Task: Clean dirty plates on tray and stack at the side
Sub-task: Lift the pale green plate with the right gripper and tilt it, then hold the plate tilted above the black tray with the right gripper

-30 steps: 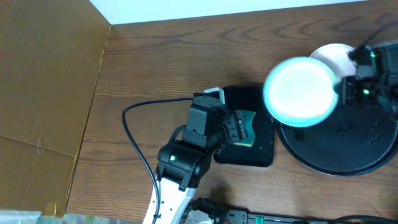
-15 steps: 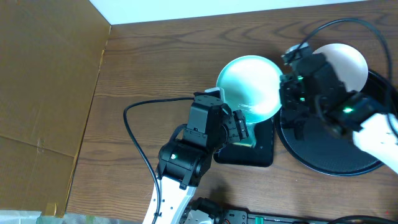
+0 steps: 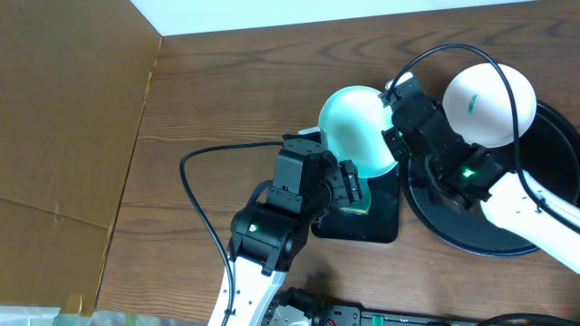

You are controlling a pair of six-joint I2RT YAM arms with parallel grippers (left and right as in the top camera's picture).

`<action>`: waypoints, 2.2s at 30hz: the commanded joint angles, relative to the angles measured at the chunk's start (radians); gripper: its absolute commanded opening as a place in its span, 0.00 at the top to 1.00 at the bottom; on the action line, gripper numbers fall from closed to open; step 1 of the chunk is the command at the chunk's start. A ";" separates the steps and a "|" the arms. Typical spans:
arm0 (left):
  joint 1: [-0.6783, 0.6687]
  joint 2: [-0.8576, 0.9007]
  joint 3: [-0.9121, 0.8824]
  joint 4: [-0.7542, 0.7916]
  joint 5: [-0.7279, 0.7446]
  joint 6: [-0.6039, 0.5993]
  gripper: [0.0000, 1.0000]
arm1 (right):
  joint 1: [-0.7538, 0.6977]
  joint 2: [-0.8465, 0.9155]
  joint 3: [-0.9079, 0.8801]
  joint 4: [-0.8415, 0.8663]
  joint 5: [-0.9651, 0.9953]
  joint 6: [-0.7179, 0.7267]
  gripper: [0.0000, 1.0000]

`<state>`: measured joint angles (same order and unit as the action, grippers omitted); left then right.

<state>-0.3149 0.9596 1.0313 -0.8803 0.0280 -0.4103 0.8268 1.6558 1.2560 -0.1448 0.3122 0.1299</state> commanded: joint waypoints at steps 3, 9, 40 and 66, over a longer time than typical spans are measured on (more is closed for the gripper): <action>0.004 0.002 0.020 -0.002 0.006 0.017 0.21 | 0.045 -0.099 0.018 0.008 0.162 -0.143 0.99; 0.004 0.002 0.020 -0.002 0.006 0.017 0.21 | 0.079 -0.118 0.018 0.016 0.216 -0.258 0.99; 0.004 0.002 0.020 -0.002 0.006 0.017 0.21 | 0.092 -0.118 0.018 0.045 0.267 -0.423 0.99; 0.004 0.002 0.020 -0.002 0.006 0.017 0.21 | 0.171 -0.118 0.018 0.081 0.368 -0.655 0.99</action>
<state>-0.3149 0.9596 1.0313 -0.8803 0.0277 -0.4103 0.9787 1.5528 1.2560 -0.0708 0.6281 -0.4606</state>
